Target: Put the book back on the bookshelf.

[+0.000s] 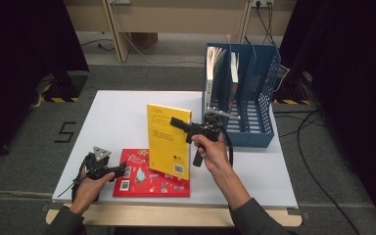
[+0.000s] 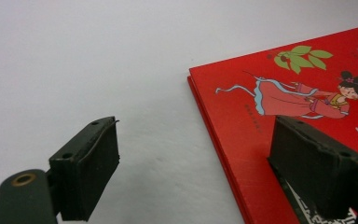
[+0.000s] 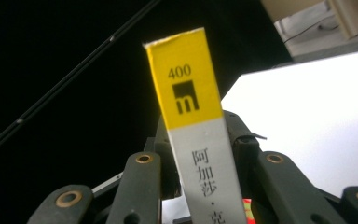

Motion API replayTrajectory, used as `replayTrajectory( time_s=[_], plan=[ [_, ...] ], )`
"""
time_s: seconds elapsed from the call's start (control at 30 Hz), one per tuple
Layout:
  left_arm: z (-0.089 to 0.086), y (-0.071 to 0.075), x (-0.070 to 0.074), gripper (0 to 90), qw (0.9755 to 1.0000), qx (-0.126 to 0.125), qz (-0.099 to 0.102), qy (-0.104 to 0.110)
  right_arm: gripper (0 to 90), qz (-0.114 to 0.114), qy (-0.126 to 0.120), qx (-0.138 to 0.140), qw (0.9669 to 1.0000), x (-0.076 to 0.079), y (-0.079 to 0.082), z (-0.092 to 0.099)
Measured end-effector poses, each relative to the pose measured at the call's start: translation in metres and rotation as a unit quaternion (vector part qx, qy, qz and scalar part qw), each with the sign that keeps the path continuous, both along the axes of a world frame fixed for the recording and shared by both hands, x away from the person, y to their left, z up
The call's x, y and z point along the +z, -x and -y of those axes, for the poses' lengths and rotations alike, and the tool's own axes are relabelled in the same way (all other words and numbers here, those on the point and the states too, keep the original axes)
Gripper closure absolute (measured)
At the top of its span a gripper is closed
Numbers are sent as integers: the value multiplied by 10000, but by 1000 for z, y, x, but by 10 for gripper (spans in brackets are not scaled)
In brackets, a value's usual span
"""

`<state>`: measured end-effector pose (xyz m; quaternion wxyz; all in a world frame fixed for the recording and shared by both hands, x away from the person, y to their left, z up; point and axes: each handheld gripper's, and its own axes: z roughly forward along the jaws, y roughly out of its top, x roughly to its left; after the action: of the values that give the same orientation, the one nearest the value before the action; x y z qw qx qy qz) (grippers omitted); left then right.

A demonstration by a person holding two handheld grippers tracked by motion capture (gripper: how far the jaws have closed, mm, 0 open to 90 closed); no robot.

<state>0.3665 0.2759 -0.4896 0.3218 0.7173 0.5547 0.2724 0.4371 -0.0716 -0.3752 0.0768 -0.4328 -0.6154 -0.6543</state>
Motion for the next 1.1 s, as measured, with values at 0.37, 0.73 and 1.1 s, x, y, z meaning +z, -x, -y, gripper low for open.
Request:
replayTrajectory(
  time_s=[0.37, 0.73, 1.1],
  plan=[
    [-1, -2, -1, 150, 10000, 19, -27, 16, 714, 235, 154, -506, 9983, 35, 8, 55],
    [-21, -8, 1, 149, 9992, 386, 102, -90, 717, 458, -101, -1233, 9913, 65, 19, 114],
    [-28, -10, -1, 150, 9989, 458, 50, -46, 716, 577, -349, -2147, 9743, 92, 13, 176]
  ],
)
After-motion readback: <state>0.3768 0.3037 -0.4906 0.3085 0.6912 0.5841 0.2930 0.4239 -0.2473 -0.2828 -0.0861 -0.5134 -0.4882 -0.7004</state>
